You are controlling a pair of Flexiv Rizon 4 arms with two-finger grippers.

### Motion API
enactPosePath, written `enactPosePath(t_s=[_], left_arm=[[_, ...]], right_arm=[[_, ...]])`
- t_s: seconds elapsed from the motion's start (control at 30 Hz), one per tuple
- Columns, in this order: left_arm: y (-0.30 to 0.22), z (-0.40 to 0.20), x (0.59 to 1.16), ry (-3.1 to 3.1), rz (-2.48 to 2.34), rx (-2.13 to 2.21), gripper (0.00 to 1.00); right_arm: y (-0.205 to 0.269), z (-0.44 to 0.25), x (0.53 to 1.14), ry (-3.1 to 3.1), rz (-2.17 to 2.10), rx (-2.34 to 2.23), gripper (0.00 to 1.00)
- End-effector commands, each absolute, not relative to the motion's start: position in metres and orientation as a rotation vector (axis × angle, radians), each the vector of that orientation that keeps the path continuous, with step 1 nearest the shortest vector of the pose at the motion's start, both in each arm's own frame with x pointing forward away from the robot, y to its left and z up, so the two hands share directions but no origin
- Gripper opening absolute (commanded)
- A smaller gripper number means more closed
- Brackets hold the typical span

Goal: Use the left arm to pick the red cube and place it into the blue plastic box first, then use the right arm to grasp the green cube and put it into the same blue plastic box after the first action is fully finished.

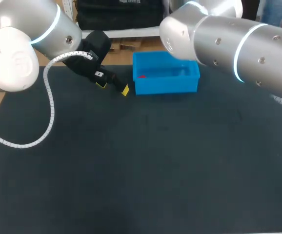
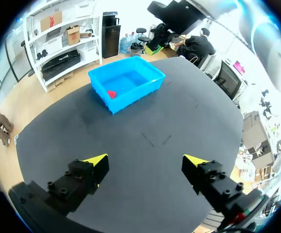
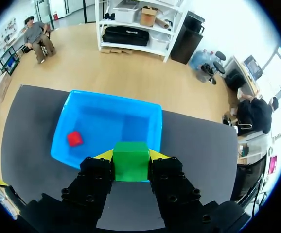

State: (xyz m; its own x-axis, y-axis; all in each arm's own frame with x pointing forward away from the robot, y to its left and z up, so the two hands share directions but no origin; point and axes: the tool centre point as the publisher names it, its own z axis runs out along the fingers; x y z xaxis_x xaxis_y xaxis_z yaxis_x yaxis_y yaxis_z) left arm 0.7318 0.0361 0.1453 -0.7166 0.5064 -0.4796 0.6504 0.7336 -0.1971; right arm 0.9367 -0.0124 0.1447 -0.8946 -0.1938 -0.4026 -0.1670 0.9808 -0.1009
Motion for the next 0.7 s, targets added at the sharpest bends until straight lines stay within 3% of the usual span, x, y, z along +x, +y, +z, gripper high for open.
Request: enactPosePath(t_s=[0.03, 0.7], left_arm=[[0.037, 0.145, 0.731, 2.535, -0.504, 0.891, 1.00], [0.037, 0.145, 0.731, 2.535, -0.504, 0.891, 1.00]], right_arm=[[-0.011, 0.138, 0.945, 2.710, -0.089, -0.260, 0.00], [-0.013, 0.124, 0.951, 2.705, -0.082, -0.254, 0.00]])
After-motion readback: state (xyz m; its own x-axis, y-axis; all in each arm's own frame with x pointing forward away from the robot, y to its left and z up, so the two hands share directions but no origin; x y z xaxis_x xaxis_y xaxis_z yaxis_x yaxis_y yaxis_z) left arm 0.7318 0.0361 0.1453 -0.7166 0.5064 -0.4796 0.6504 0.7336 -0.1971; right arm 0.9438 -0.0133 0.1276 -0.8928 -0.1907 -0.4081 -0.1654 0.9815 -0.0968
